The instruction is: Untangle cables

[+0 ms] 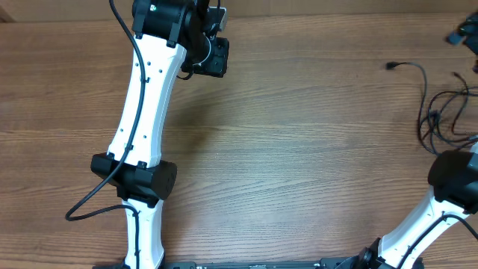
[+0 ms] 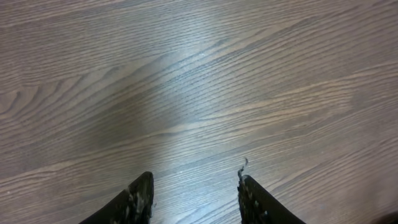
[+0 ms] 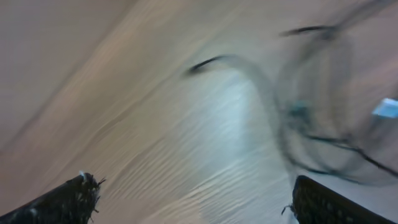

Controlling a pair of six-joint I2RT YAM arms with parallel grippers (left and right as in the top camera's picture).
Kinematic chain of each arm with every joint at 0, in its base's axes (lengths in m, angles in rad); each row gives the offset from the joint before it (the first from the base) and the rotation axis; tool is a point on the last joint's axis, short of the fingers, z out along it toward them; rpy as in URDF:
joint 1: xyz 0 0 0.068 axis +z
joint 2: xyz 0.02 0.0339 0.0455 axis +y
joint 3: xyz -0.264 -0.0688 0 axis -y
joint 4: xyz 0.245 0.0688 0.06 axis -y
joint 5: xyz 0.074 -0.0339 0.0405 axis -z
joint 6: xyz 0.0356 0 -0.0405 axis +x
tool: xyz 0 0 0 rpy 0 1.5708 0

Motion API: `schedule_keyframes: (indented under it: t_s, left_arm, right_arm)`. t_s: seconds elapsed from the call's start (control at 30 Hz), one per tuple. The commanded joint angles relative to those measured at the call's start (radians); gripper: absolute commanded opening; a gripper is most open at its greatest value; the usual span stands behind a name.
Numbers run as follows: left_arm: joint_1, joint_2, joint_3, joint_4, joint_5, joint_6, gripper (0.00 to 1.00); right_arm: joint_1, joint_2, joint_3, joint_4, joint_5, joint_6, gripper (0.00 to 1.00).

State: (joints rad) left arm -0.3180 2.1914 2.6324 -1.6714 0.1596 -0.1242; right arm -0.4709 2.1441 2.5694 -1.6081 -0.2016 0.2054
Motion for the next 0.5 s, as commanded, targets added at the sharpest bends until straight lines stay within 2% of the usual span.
schedule_keyframes:
  t_s: [0.0, 0.1, 0.2, 0.3, 0.43, 0.47]
  left_arm:
    - [0.003, -0.035, 0.022, 0.005, -0.01, -0.003, 0.45]
    - [0.006, -0.035, 0.022, 0.018, -0.037, -0.018, 0.46]
    - [0.012, -0.035, 0.022, 0.034, -0.152, -0.13, 0.49]
    - [0.031, -0.035, 0.022, 0.031, -0.249, -0.236, 0.56]
    - [0.092, -0.035, 0.021, -0.018, -0.241, -0.327, 0.59]
    - [0.109, -0.035, 0.015, -0.018, -0.207, -0.31, 0.6]
  right_arm:
    - [0.063, -0.017, 0.013, -0.007, -0.318, -0.188, 0.99]
    - [0.14, -0.017, 0.013, -0.019, -0.364, -0.297, 1.0]
    - [0.22, -0.017, 0.013, -0.018, -0.329, -0.339, 1.0]
    - [0.307, -0.017, 0.013, -0.026, -0.201, -0.337, 1.0]
    - [0.431, -0.017, 0.012, -0.086, 0.011, -0.256, 1.0]
    - [0.456, -0.017, 0.006, -0.086, 0.058, -0.216, 1.0]
